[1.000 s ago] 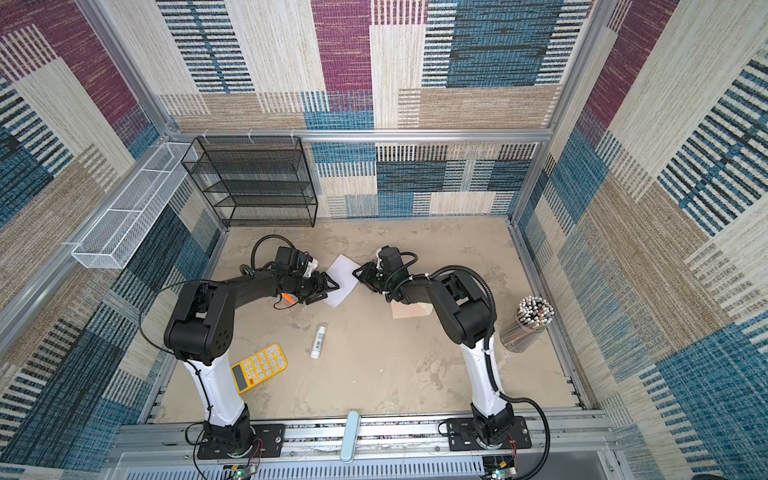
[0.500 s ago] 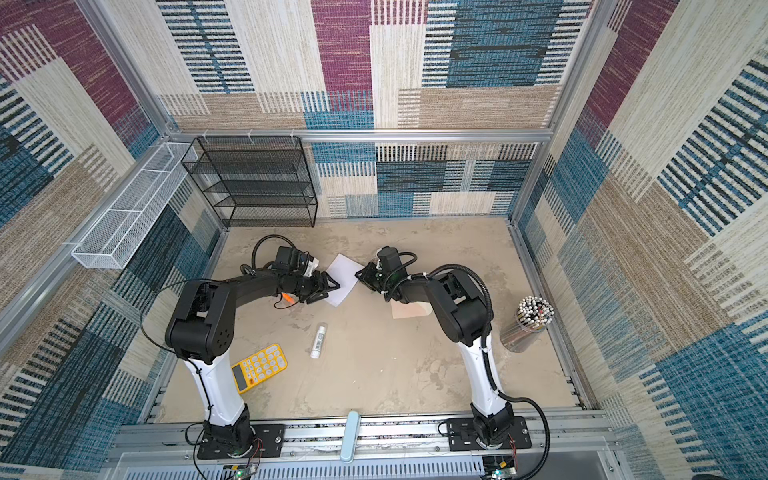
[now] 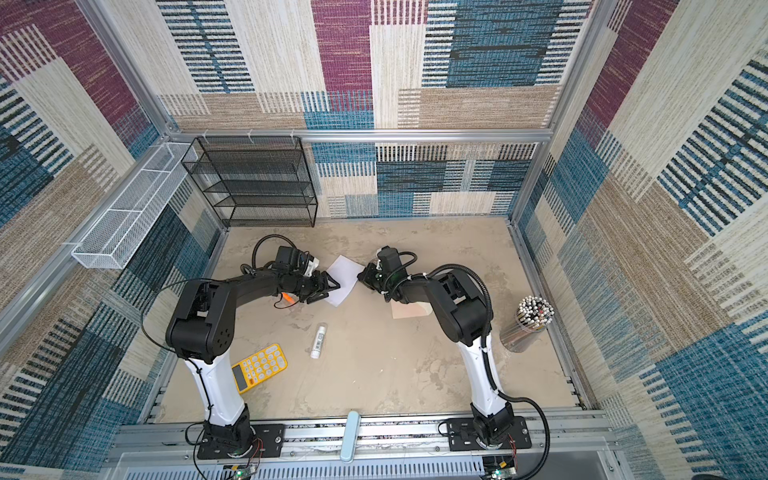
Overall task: Place the letter into the envelope and seal it
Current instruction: 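Lift the letter upright with the right gripper while the left gripper draws back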
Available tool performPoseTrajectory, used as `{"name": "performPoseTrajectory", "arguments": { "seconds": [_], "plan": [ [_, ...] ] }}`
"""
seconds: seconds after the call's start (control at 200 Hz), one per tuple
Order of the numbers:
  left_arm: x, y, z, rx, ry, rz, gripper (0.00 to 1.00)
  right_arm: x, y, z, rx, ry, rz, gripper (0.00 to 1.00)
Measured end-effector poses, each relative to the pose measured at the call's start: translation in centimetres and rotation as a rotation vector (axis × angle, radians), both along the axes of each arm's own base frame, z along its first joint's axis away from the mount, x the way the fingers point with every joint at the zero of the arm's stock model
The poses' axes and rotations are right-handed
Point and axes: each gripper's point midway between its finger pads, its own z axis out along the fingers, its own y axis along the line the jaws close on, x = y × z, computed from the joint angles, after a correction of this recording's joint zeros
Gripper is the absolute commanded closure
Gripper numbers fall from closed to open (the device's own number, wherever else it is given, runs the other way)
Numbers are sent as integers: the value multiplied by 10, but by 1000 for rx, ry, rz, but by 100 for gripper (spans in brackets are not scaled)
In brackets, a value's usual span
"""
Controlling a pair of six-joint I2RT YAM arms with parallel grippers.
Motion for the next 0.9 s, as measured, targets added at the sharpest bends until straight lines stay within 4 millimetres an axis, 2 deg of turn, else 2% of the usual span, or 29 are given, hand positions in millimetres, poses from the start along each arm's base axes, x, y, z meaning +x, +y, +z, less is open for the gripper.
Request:
{"name": "performPoseTrajectory", "arguments": {
  "seconds": [0.175,0.311,0.476,0.711,0.897],
  "plan": [
    [-7,6,4,40,19,11,28,-3,0,23,4,-47,3,100],
    [-14,11,23,57,1,21,27,-7,-4,47,-10,-107,-1,100],
    [-27,17,60,61,-67,32,27,-20,-13,80,-32,-180,1,100],
    [-50,24,133,49,-237,43,27,-43,-25,130,-61,-291,43,100],
    [-79,35,188,56,-397,49,28,-63,-35,177,-108,-425,105,100]
  ]
}}
